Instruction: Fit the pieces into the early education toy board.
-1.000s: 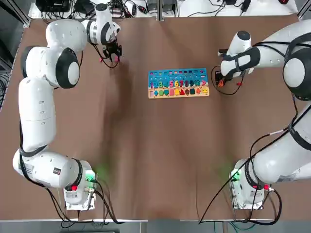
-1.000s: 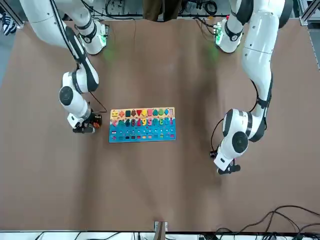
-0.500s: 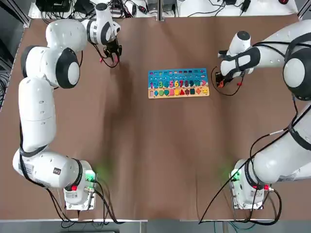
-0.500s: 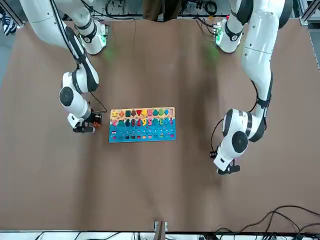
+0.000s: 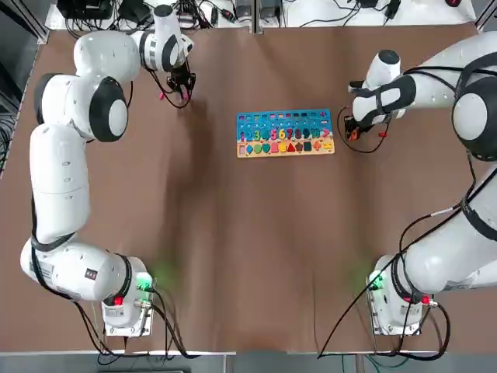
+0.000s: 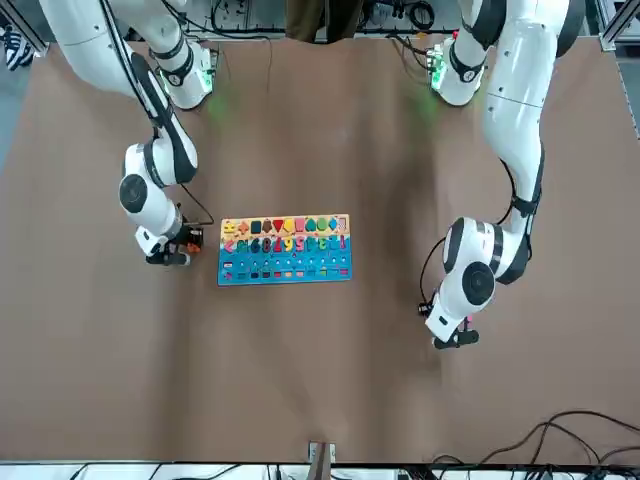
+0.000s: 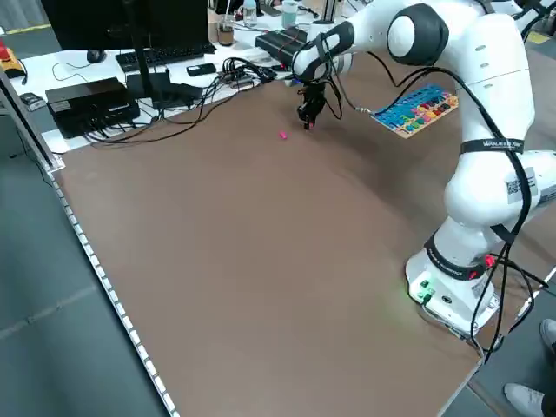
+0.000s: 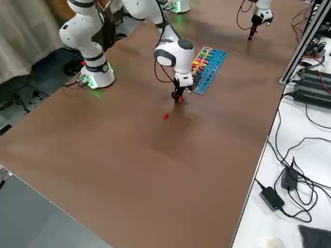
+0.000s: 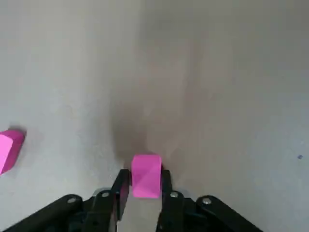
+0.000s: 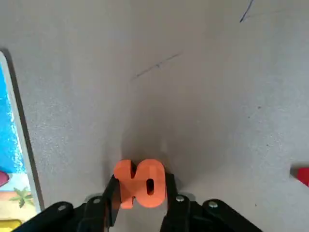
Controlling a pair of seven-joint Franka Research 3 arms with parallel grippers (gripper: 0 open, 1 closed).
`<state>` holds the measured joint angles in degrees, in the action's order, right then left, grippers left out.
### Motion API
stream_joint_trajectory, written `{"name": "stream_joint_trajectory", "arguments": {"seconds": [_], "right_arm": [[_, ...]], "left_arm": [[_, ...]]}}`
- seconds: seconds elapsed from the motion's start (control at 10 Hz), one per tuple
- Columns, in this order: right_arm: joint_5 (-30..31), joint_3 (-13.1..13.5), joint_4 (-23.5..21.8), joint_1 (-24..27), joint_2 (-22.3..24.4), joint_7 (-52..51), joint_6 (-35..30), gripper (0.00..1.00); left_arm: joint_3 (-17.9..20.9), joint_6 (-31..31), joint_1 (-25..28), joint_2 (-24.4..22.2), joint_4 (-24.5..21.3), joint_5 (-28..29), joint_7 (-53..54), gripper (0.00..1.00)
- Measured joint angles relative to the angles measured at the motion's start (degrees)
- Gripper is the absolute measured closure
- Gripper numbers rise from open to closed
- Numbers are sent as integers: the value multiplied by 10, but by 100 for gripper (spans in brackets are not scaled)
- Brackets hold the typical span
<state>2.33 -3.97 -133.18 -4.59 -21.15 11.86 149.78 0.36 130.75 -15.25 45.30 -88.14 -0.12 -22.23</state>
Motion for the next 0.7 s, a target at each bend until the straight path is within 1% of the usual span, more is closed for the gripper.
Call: {"name": "stream_joint_trajectory", "arguments": {"seconds": [0.1,0.3,0.5,0.7], "right_arm": [[0,0,0,0,0,0,-1,56],[0,-1,0,0,0,0,-2,55],[0,-2,0,0,0,0,-3,55],[0,-2,1,0,1,0,-3,55]], "left_arm": [[0,1,0,0,1,0,1,73],[-1,2,-1,-2,9,0,2,74],[-13,0,-6,-17,9,0,1,74],[-27,-4,-28,-45,-14,0,-20,74]]}}
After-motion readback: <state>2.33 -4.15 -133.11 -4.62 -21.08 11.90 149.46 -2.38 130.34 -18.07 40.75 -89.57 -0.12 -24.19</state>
